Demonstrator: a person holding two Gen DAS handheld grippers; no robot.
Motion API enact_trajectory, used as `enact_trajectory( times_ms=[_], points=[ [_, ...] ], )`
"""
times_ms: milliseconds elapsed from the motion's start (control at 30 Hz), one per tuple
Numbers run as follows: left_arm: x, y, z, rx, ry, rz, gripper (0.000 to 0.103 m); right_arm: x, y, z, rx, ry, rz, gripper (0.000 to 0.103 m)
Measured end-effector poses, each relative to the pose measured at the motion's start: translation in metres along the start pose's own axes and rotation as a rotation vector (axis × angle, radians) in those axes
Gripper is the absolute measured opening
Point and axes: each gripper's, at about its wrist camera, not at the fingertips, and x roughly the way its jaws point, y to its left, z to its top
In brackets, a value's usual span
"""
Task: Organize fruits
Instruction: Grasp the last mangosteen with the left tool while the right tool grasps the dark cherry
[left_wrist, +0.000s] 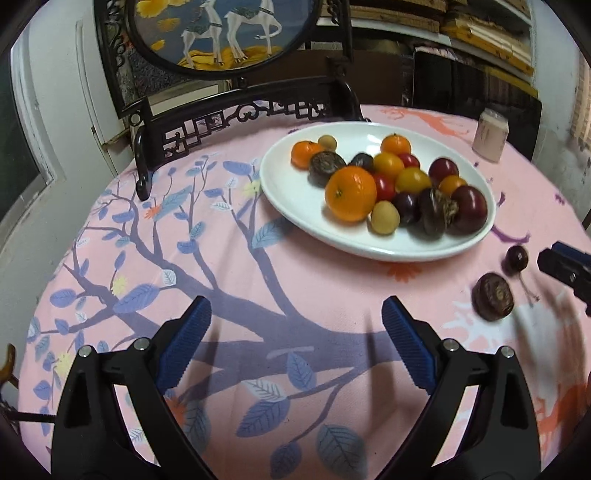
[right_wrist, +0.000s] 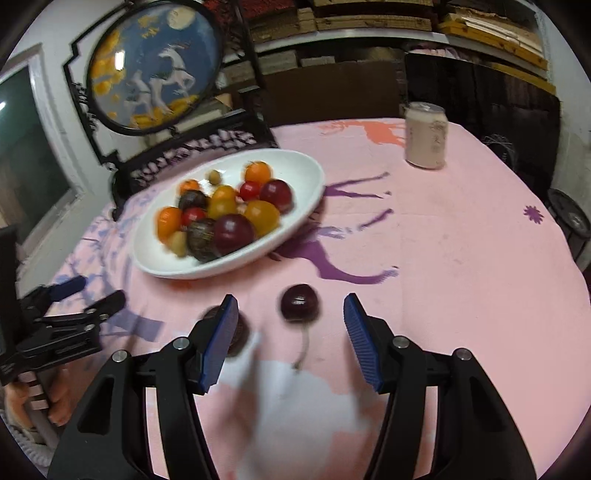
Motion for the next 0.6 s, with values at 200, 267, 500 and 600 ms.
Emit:
enact_trajectory(
  times_ms=[200,267,500,600],
  points=[
    [-0.001,-0.01,-0.002,0.045,0.0,-0.005,0.095,0.013,-0.007,0.0,0.037,0.027,0.039,0.041],
    [-0.001,-0.013,-0.002,0.061,-0.002,-0.011,0.095,0.016,-0.005,0.0,0.037,0.027,0.05,0.041],
    [-0.008,-0.033,-0.007,0.135,-0.016,-0.091,0.095,0.035,-0.002,0.001,0.033,0.083,0.041,0.03],
    [-0.011,-0.051,-0.011,0.181,-0.029,-0.123,0.095,0.022,-0.005,0.005,0.043,0.049,0.028,0.03]
  ],
)
